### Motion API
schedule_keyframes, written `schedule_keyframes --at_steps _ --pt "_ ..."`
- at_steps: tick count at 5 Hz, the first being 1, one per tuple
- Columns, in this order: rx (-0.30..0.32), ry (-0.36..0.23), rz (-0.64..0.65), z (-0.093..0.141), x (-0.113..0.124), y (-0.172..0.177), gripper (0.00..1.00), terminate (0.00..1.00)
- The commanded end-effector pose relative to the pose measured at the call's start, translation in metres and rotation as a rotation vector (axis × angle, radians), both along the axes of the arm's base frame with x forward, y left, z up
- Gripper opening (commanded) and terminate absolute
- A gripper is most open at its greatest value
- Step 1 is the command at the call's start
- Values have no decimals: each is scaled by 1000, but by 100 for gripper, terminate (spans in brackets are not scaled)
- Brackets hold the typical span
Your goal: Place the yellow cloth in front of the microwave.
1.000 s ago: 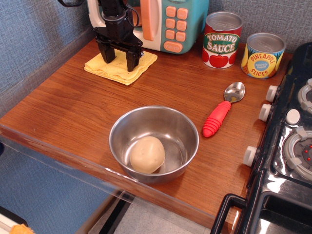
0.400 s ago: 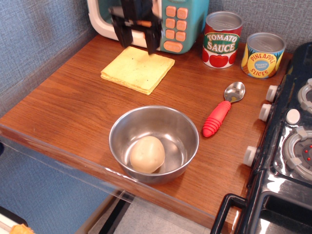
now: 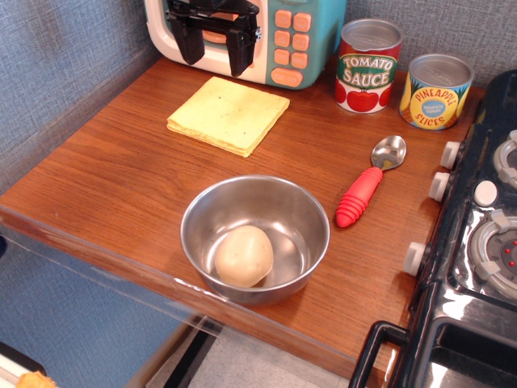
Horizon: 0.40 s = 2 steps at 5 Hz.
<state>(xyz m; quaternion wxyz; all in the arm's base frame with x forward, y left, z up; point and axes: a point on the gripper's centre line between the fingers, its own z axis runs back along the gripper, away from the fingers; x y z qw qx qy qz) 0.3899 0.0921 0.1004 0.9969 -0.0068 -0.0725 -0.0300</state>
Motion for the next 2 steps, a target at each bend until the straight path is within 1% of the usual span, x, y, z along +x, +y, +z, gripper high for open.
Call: schedule_keyframes --at_steps 1,2 --pt "64 -40 15 25 -32 -5 100 0" --pt "64 -40 15 25 -32 -5 100 100"
